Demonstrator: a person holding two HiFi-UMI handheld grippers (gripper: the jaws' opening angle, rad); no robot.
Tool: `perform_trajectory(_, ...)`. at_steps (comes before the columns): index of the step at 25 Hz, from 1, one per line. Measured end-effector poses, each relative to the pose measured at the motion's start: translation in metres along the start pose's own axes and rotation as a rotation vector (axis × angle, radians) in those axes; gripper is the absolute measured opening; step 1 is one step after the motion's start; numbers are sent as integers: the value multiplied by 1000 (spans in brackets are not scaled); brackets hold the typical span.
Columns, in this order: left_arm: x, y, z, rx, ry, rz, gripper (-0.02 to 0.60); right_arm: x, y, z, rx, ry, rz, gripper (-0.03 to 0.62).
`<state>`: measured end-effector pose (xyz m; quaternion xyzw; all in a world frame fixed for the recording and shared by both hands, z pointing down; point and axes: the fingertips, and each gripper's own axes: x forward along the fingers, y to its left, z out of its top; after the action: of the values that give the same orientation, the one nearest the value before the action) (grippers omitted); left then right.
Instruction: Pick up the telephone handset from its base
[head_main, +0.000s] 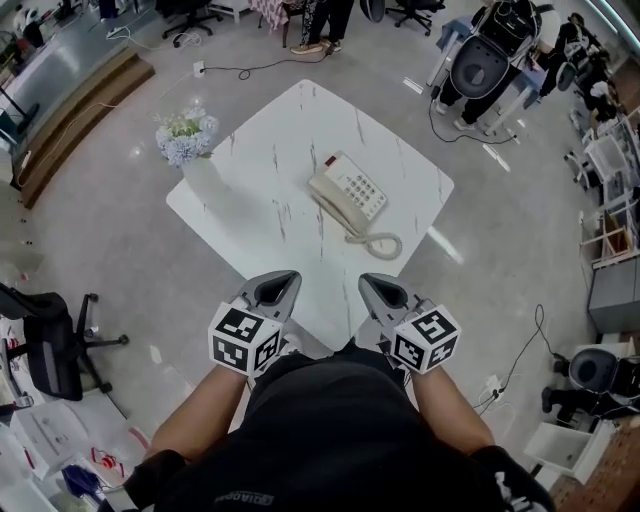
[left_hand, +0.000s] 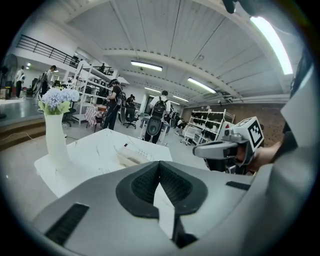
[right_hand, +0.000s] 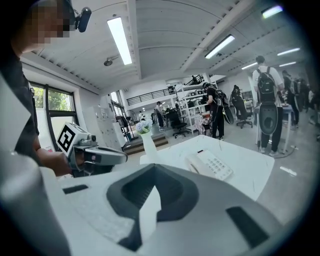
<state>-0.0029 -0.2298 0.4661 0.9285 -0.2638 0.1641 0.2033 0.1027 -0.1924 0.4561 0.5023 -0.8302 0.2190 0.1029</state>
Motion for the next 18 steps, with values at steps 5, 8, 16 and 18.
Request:
perform_trajectory(5, 7, 3, 7, -23, -15, 54, 2, 9, -16, 5, -35, 25, 27, 2)
perform_trajectory(8, 11, 1, 8, -32, -21, 75, 2, 13, -25, 4, -49, 41, 46, 2)
perform_trajectory(16, 20, 0, 8, -45, -8, 115, 2, 21, -39, 8, -71, 46, 78, 2)
perform_trajectory(18, 22, 0, 9, -38, -6, 123, 2, 23, -43, 7, -65, 48, 79, 2)
